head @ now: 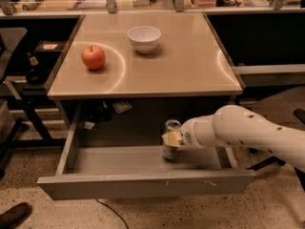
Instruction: Place redbull can into top drawer
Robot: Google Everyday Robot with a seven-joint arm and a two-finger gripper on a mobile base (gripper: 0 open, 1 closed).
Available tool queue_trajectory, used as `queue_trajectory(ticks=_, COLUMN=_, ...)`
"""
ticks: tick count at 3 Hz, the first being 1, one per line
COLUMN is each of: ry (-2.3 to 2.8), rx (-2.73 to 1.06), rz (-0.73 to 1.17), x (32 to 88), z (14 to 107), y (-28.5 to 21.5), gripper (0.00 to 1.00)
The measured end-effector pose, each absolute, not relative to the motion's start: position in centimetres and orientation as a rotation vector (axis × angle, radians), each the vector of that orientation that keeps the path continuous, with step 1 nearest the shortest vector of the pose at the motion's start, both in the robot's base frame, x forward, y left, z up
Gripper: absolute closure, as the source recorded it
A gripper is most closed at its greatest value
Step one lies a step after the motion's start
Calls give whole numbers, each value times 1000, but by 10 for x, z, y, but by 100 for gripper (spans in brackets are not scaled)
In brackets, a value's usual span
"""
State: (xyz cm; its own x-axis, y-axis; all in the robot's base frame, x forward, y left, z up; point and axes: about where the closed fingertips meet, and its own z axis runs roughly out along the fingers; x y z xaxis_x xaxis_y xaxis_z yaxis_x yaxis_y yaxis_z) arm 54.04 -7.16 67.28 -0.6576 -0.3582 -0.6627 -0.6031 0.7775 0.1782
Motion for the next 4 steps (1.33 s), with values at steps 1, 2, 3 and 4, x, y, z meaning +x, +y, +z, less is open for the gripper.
queue_trajectory(ticks=1, ry=2345, rx=-713, rz=515, x=540, z=673, y=-72, gripper=35)
queue_trajectory(ticks=2, ry=2345, rx=-713, rz=515, x=540, z=673, y=-72, gripper=13)
queue_trajectory(ticks=3, ry=2345, rx=-713, rz=515, x=540, z=673, y=-72, gripper=0)
queue_trajectory(ticks=4, ry=2345, rx=-713, rz=515, x=540, z=673, y=-72, gripper=0)
